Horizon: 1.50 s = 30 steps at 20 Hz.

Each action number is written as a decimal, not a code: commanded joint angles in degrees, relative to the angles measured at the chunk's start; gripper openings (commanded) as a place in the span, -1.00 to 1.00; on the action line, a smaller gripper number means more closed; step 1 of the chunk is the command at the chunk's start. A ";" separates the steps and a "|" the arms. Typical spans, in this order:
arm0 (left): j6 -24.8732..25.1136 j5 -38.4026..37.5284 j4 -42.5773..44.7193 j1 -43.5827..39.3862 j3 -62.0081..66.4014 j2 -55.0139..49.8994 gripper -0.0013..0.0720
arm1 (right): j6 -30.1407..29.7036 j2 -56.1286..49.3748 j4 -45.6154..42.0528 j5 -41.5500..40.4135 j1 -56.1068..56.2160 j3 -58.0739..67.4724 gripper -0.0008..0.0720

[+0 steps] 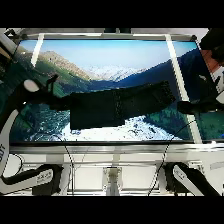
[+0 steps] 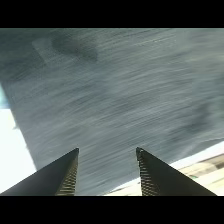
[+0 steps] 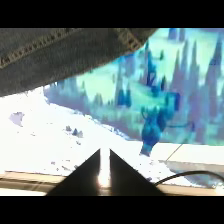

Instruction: Fold the clothes and pants, and hang the long-sleeved shirts on hangers.

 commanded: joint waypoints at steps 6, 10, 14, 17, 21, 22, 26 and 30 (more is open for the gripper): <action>5.40 4.83 0.02 6.75 -9.46 0.48 0.76 | -0.04 2.03 4.83 -0.68 0.00 -2.71 0.12; 11.61 4.87 -13.38 6.69 -9.51 -4.96 0.76 | -0.02 2.03 5.49 -0.74 0.02 -2.71 0.12; 12.31 5.92 -14.32 5.90 -9.51 -8.85 0.74 | -0.04 2.03 5.70 -0.72 0.02 -2.71 0.12; 12.31 7.13 -14.34 5.57 -9.51 -10.91 0.73 | -0.02 2.03 6.10 -0.74 0.02 -2.71 0.12; 12.33 10.71 -14.56 3.69 -9.49 -11.15 0.17 | -0.04 2.03 7.45 -1.51 0.02 -2.71 0.12; 12.33 11.69 -14.56 2.89 -9.49 -11.15 -0.09 | -0.04 2.03 7.82 -1.84 0.02 -2.71 0.12; 12.31 10.40 -14.10 2.86 -9.49 -11.06 -0.12 | -0.07 2.03 8.66 -2.19 0.02 -2.71 0.12; 12.31 3.23 -11.80 9.84 -9.35 -8.83 0.43 | -0.07 2.03 8.66 -2.60 0.02 -2.71 0.12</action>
